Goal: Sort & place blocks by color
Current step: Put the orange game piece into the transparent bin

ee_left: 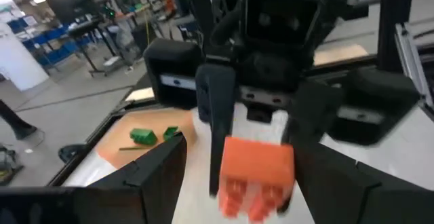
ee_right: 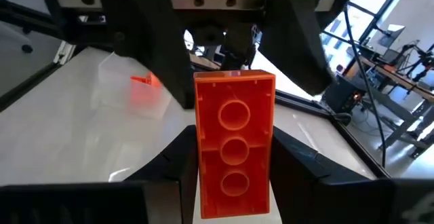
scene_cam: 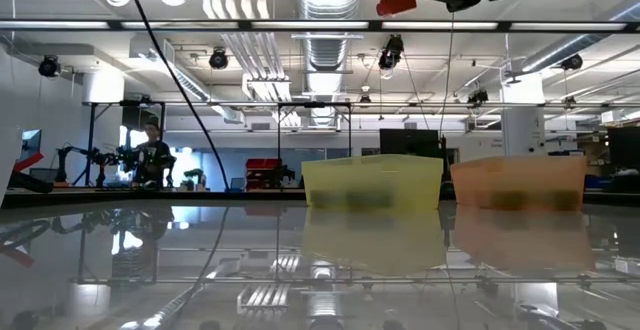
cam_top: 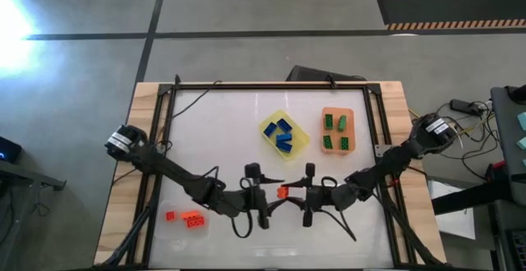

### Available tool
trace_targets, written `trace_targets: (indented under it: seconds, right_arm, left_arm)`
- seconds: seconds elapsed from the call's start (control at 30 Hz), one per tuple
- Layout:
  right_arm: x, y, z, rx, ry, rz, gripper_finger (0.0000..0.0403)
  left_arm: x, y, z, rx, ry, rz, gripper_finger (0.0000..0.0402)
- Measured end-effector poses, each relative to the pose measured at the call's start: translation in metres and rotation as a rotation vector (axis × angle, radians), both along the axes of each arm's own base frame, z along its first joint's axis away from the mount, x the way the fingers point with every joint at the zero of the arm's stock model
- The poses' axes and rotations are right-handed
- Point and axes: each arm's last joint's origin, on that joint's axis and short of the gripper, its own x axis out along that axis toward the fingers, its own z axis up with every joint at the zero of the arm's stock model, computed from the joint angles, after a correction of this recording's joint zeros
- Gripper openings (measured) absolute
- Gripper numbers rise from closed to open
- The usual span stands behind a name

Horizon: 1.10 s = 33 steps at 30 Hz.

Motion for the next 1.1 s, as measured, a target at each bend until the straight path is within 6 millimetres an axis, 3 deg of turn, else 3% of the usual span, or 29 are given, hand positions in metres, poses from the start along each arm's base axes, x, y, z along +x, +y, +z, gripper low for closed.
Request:
trace_targets:
  seconds: [0.47,0.57,0.73,0.87,1.1]
  right_arm:
    - [0.0007,0.0014,-0.0010,0.000,0.000,0.030,0.0125]
    - [0.0007,0.0014,-0.0011,0.000,0.000,0.030,0.0125]
    - [0.0007,0.0016,-0.0011,0.000,0.001,0.034,0.0125]
    - [0.0007,0.0016,-0.0013,-0.002,0.004,0.034,0.0128]
    - [-0.0009,-0.0018,0.0060,0.030,-0.015,0.008,0.0268]
  left_arm:
    - [0.0080,-0.0022,-0.0111,0.017,0.006,-0.057,0.0238]
    - [0.0080,-0.0022,-0.0111,0.017,0.006,-0.058,0.0210]
    - [0.0080,-0.0025,-0.0112,0.023,0.009,-0.068,0.0122]
    - [0.0080,-0.0025,-0.0113,0.018,0.009,-0.068,0.0123]
    - [0.0068,-0.0021,-0.0083,-0.055,-0.012,-0.058,0.0123]
